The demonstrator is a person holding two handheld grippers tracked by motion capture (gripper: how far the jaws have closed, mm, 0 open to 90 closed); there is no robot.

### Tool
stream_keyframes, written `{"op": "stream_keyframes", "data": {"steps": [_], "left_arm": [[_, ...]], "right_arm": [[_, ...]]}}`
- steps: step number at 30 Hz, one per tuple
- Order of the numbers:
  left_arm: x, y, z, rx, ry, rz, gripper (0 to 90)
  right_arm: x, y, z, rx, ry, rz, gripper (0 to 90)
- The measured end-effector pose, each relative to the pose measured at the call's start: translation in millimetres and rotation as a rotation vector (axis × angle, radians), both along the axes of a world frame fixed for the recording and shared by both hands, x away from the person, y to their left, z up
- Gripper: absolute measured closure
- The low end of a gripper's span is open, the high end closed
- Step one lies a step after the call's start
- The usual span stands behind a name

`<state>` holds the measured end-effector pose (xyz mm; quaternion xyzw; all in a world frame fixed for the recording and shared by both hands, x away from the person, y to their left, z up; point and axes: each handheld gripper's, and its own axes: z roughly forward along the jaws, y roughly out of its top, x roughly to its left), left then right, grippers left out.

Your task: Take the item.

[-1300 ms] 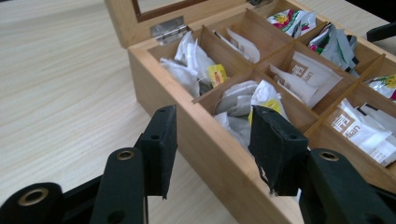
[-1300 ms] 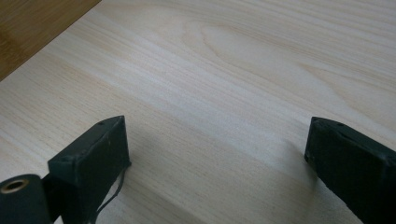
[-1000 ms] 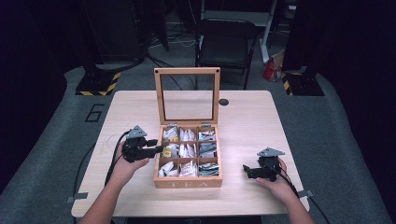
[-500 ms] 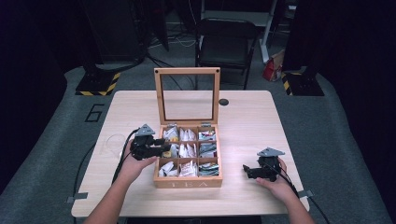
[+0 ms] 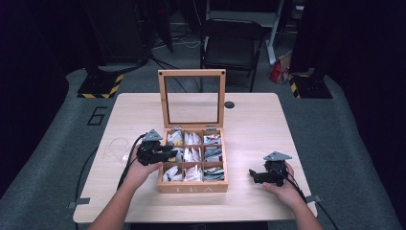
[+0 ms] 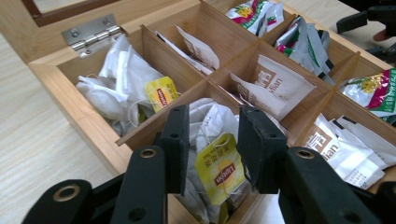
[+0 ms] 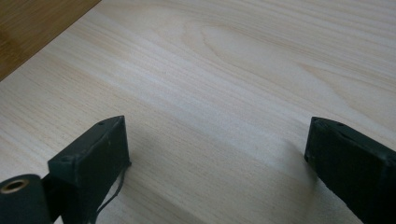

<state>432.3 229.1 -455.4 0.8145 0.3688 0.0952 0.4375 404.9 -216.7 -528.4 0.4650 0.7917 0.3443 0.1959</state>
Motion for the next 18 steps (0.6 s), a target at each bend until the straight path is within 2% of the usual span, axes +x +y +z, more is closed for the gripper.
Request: {"op": "stream_keyframes", "data": {"steps": [4,7,11,18], "left_arm": [[-2.2,-1.9,0.5,-0.019,0.0,-0.01,68.8],[-4.1,-2.8,2.0,-0.005,-0.013,-0.02,72.8],[-7.0,-3.1,3.5,-0.014,-0.019,-0.027,76.9],[-9.1,-1.5,4.8,-0.029,-0.015,-0.016,84.8]], "right_arm": [[0.0,0.0,0.0,0.0,0.0,0.0,5.8],[0.0,0.0,0.0,0.0,0.0,0.0,5.8],[0.0,0.0,0.0,0.0,0.0,0.0,5.8],[0.0,0.0,0.0,0.0,0.0,0.0,5.8]]}}
